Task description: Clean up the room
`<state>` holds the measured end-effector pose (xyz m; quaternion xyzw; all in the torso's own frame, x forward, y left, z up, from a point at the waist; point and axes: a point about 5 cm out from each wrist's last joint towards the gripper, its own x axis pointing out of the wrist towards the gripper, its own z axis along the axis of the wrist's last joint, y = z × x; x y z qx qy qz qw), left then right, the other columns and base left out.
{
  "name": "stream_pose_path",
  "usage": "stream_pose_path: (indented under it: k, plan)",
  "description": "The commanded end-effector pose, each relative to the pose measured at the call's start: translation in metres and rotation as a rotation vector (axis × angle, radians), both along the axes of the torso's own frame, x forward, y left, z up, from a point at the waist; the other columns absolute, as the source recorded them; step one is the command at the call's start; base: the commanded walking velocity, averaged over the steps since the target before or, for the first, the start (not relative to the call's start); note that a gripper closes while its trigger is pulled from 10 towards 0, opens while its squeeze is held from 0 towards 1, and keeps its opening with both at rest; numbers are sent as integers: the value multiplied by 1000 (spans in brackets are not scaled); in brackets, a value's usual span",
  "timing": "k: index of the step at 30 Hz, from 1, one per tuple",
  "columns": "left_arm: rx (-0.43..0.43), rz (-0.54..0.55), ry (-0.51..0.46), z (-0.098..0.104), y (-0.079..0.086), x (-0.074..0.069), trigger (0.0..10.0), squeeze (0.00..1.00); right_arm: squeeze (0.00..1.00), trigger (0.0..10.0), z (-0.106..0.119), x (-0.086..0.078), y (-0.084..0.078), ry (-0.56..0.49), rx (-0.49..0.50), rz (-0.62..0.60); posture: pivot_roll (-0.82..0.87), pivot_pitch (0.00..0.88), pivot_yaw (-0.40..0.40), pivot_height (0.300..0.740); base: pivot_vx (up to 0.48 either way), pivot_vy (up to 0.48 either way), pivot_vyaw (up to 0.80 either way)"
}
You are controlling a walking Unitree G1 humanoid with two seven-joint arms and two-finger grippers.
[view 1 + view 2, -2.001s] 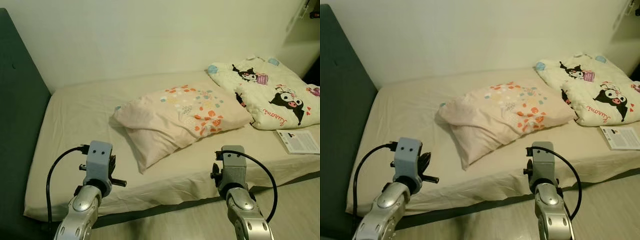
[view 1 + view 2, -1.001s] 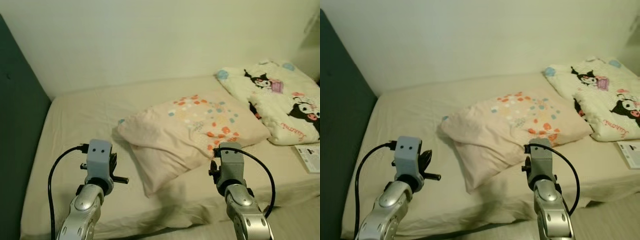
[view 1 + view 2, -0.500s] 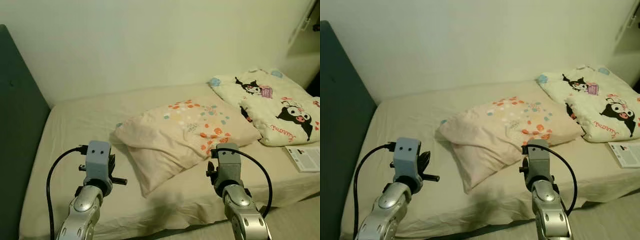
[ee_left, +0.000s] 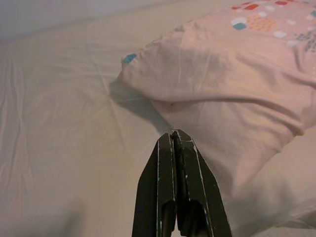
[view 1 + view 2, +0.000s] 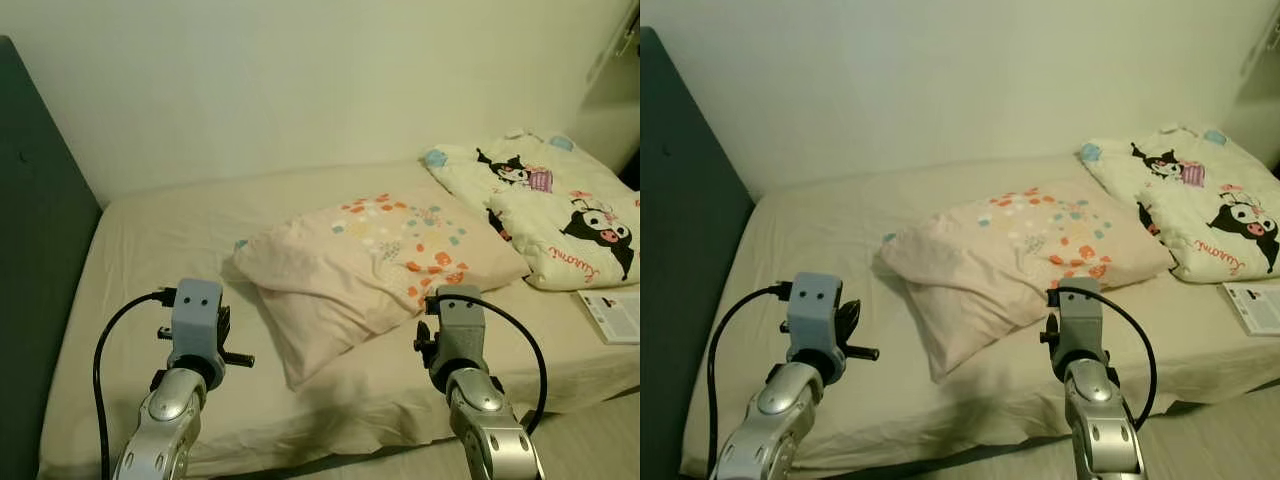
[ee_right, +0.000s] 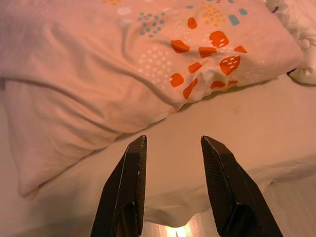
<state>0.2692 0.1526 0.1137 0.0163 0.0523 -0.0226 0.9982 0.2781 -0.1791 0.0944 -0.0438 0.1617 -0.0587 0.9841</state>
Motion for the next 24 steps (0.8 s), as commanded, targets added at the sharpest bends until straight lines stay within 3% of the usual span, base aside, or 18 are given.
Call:
stream_pose_path:
  k: [1,24]
  plan:
    - [31,19,37,-6,6,-2,10000,0,0,10000,-4,-3,2,14,16,0,-59,137,-6,641,0,0,0]
    - [45,7,53,-8,6,-3,10000,0,0,10000,-6,-5,6,23,39,3,-53,146,0,536,0,0,0]
